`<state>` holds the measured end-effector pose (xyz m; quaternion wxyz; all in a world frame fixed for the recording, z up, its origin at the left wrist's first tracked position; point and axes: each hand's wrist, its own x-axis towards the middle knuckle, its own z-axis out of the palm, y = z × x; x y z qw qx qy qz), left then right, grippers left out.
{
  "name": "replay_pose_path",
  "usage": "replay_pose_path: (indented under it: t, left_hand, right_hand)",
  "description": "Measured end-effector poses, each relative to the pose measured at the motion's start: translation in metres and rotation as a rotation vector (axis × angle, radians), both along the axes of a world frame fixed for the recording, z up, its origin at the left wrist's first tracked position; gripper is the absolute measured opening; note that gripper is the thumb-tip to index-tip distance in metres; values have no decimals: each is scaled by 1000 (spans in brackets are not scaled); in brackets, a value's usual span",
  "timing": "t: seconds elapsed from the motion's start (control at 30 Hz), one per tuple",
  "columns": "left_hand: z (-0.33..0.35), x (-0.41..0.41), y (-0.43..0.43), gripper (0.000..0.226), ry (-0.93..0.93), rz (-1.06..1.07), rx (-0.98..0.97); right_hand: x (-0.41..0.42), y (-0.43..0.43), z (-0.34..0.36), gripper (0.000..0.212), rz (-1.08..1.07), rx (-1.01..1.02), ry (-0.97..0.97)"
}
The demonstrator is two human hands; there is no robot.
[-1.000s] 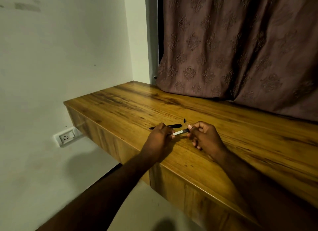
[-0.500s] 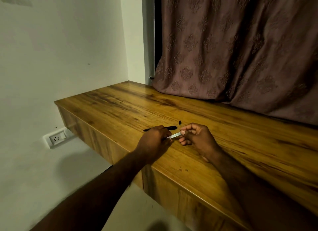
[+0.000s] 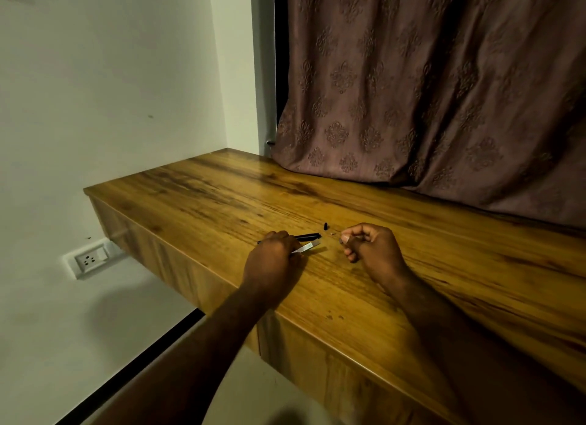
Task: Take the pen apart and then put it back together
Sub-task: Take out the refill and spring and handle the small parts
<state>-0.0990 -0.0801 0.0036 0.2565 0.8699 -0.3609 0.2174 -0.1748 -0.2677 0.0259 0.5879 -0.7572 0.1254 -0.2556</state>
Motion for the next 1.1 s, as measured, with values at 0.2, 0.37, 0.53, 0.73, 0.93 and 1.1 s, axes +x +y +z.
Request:
replay_pose_path:
  t: [0.2,0.37,0.53,0.73,0.93,1.1]
  left_hand:
    - [-6,9,0,26,71,48,-55]
    - [-10,15,-2,21,79,40,-22]
    - [-8,13,-2,21,93,15,-30]
    - [0,-1,0,27,51,-111,-137]
    - [4,-6,-3,27,-63,-170,-44]
    - [11,-15,-2,45,-164,-151,-14]
  right_hand:
    - [-2,6,-8,9,65,-428,161]
    - [1,5,-7,8,62,-474,216]
    - [0,5,-6,12,63,-516,219]
    - [-6,5,7,15,-20,154,35]
    - [-8,17,3,21,172,320,131]
    - [-8,16,2,20,172,371,122]
